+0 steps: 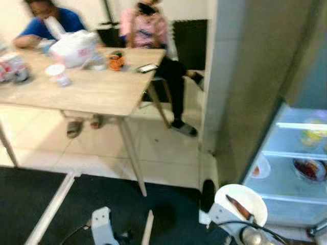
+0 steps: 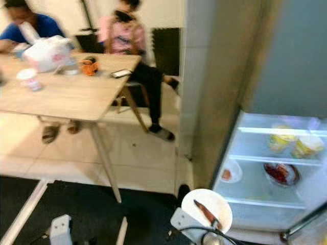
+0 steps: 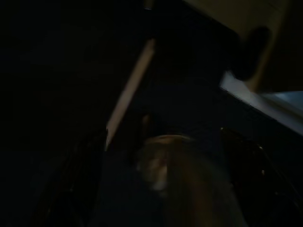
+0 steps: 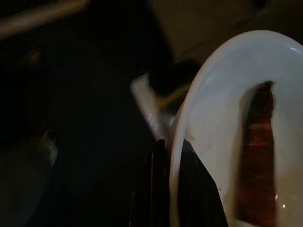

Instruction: Restocking fridge

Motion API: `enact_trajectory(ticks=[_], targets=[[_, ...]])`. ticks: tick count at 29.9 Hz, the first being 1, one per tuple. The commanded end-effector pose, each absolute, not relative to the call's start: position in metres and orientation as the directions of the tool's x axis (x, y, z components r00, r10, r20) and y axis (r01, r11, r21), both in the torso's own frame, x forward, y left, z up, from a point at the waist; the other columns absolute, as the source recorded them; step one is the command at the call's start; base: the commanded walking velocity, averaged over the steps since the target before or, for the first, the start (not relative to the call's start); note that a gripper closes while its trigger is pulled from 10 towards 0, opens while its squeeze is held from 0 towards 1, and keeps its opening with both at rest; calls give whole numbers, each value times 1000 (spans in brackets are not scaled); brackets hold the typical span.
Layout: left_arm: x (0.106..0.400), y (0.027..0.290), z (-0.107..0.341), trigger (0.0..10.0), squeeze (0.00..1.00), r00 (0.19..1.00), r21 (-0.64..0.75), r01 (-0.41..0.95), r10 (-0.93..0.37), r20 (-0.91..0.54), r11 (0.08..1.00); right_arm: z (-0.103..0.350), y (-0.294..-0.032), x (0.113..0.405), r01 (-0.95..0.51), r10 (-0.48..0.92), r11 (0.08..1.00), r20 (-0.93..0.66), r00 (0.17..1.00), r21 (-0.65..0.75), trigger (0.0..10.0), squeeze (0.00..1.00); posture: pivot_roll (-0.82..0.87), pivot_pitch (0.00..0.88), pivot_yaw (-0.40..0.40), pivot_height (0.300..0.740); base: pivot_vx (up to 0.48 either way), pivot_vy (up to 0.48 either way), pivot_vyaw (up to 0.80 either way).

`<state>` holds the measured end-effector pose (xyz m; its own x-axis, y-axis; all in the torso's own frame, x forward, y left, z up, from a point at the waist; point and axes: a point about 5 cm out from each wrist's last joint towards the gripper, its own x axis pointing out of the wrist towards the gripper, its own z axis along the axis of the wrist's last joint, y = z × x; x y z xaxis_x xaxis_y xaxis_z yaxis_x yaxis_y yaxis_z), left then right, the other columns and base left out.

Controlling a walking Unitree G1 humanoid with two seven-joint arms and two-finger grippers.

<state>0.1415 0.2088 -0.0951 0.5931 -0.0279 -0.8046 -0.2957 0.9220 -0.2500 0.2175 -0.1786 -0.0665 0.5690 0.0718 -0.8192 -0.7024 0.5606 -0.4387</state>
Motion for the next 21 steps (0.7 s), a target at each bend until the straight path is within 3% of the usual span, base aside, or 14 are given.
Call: enact_trajectory(ticks=[1,21], targets=[[137,204,-98,10000,0,578,-256,-309,-32,-815,916,-70,-181,212,-710,63,555,-829,556,-434,10000,0,-22,0,13,740,0,0,438],[133,201,-100,10000,0,570,-287,-311,-64,-819,906,-75,-199,198,-682,-12,566,-832,555,-463,10000,0,-23,0,13,740,0,-421,0]])
